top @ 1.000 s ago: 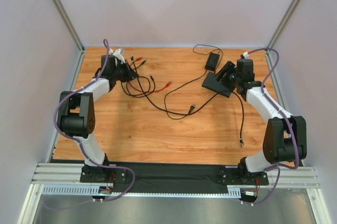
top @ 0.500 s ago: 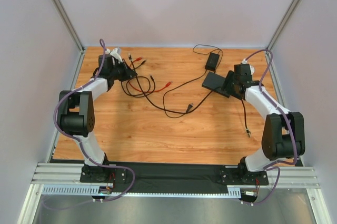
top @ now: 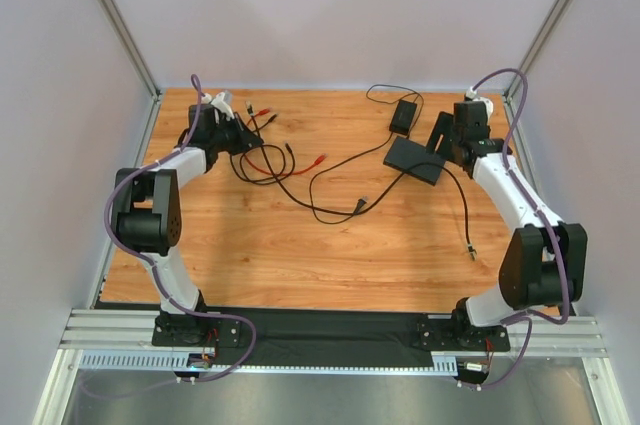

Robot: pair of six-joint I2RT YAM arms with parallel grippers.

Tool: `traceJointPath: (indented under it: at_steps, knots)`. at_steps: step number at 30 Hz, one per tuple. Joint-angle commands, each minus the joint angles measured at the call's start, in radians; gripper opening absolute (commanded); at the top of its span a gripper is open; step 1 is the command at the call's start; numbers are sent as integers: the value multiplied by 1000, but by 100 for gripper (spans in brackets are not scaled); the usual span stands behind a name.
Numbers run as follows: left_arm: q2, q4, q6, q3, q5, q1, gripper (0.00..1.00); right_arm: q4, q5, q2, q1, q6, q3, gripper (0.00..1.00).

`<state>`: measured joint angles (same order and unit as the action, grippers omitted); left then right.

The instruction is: Pull the plug from the switch port

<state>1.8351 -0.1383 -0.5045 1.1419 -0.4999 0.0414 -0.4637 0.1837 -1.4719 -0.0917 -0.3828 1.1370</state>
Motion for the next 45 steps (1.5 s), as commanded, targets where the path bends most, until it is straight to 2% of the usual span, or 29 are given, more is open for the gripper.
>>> traceJointPath:
  at_steps: [1,4,11,13,16,18,20,22,26,28,30,35,41,42,45]
  knots:
    - [26,-49,-17,48,-31,-2,0,-79,21,-96,30,110,124,76]
    - [30,-49,-19,55,-42,-3,0,-110,-42,-145,30,130,132,76]
    - [20,-46,-12,51,-40,-3,0,-139,-42,-206,32,105,116,75]
    - [23,-44,-12,55,-40,-3,0,-141,-99,-214,33,82,112,74]
    - [23,-23,-2,73,-29,-3,0,-136,-168,-197,30,62,81,62]
    - [12,17,14,84,6,2,0,-153,-228,-176,30,33,66,34]
    - [12,29,23,97,14,3,0,-162,-300,-154,29,22,49,12]
    - [10,28,21,104,9,8,0,-168,-373,-122,17,1,15,0]
    - [-2,62,38,122,41,25,0,-139,-532,-47,-37,-50,-84,0]
    - [-4,104,52,154,84,31,0,-90,-658,-33,-95,-109,-155,0]
    - [16,184,79,195,115,31,0,6,-701,-21,-185,-172,-193,0]
    - [90,282,132,306,156,31,0,262,-629,-42,-394,-390,-223,0]
    - [121,339,169,364,228,31,0,388,-561,-160,-518,-487,-119,0]
    - [118,344,176,366,241,29,2,390,-558,-178,-534,-499,-102,0]
    - [113,361,179,366,290,31,15,385,-572,-263,-568,-490,-11,9]
